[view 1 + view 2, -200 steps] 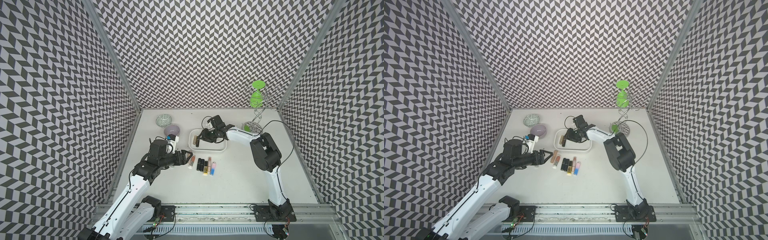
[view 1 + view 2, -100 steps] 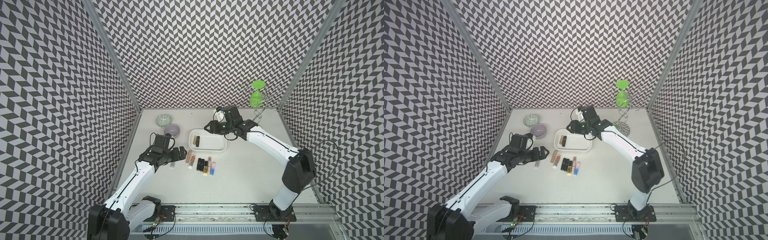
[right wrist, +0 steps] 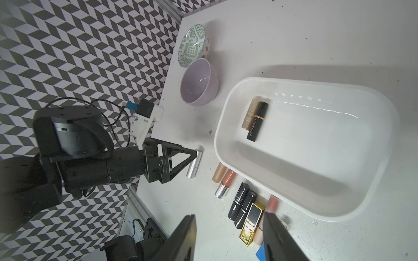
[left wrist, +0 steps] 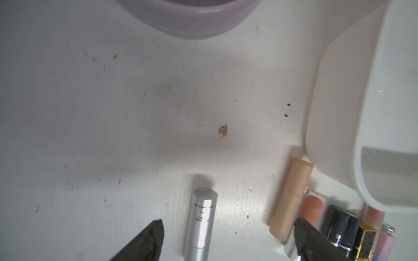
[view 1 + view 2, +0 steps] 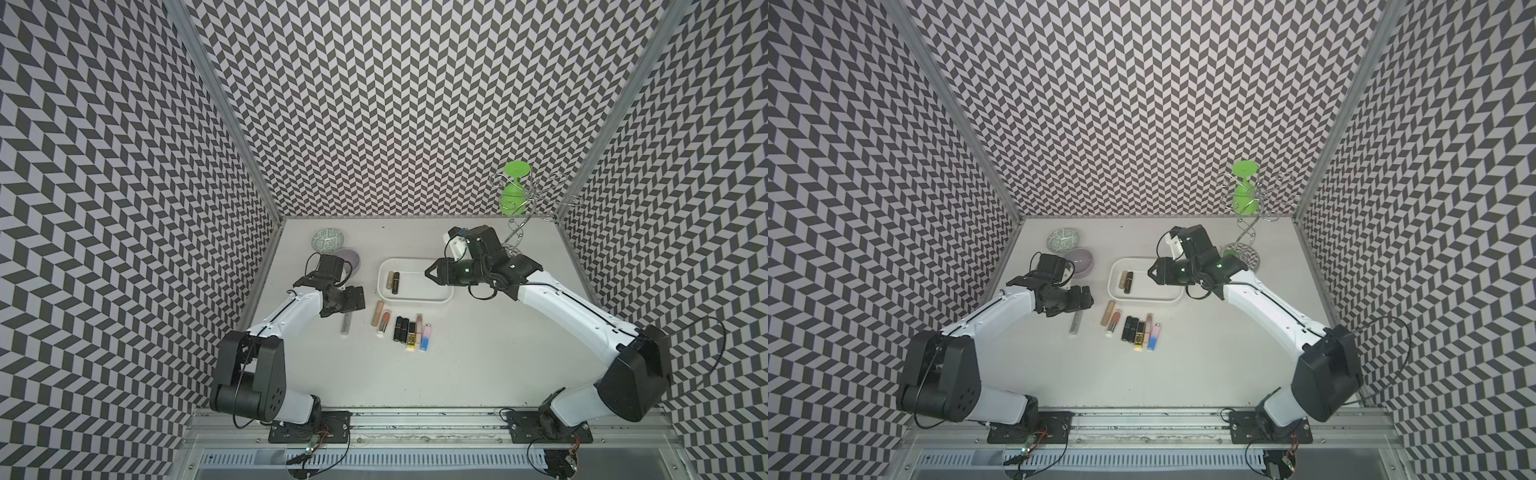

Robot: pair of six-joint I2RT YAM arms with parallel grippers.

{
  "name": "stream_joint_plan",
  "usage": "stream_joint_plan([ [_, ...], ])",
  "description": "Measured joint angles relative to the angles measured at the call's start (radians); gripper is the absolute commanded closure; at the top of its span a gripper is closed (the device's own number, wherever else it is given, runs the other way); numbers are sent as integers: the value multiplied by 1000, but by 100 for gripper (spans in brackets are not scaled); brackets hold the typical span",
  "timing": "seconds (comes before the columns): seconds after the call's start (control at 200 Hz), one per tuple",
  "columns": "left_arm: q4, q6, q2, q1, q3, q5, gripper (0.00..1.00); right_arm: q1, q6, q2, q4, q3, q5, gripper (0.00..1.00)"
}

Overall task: Put the lipstick into the storage box
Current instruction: Pick up the lipstick at the center of the board.

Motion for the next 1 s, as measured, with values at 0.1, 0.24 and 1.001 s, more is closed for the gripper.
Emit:
stream_joint_plan([
  [0.1,0,11,25,15,-2,-21,17,-9,-1,0,0,-2,-1,48],
  [0.24,6,28,55,21,-3,-43,24,-16,-1,0,2,-3,-3,48],
  [1.001,69,90,148,21,-24,-55,68,-25,10,0,32,-33,-17,48],
])
